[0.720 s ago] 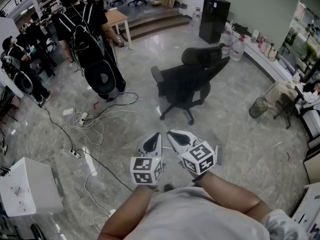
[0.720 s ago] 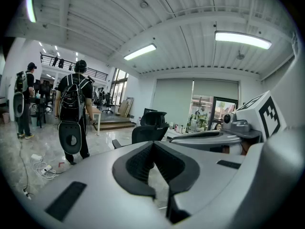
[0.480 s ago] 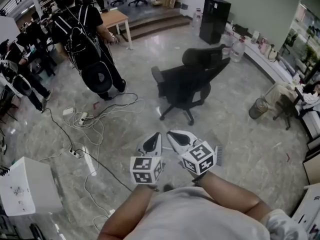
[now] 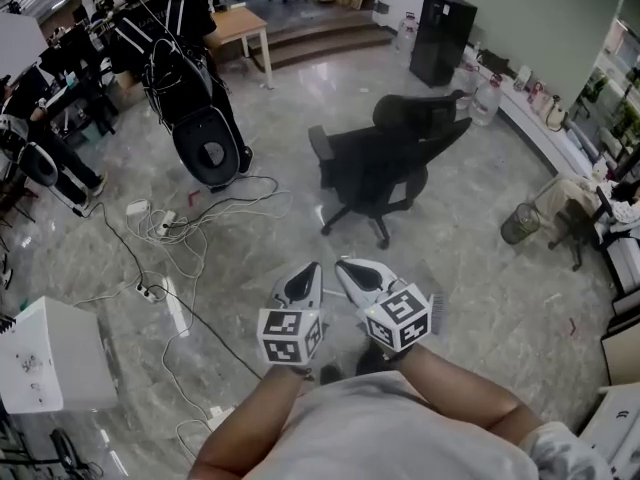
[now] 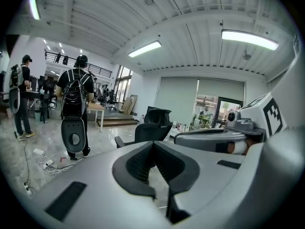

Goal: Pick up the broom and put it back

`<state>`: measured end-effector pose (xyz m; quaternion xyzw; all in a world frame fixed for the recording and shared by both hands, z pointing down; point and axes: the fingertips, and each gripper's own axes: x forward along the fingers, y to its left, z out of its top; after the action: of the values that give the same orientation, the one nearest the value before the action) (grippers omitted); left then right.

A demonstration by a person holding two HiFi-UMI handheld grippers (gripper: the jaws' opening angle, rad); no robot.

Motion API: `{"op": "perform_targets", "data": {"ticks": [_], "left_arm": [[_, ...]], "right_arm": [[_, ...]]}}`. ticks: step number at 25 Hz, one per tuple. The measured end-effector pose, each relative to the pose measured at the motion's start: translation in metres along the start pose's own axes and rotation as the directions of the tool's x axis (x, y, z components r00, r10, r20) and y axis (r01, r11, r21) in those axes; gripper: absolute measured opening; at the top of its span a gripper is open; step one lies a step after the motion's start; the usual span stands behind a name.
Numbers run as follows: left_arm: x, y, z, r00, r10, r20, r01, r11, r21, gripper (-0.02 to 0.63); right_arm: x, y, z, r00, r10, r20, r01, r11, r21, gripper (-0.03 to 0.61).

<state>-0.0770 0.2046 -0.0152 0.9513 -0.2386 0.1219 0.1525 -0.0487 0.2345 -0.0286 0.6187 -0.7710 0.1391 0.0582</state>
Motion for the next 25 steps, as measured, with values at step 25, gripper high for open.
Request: {"op": "perform_targets", "data": {"ticks": [25], "left_arm": [[0.193, 0.149, -0.058, 0.927, 0.345, -0.151, -0.369, 0.91, -0.187, 0.008]], "right_arm": [[0.207, -0.181, -0.086, 0.898, 0.358, -0.257, -0.351, 0.934, 0.073, 0.005]]}}
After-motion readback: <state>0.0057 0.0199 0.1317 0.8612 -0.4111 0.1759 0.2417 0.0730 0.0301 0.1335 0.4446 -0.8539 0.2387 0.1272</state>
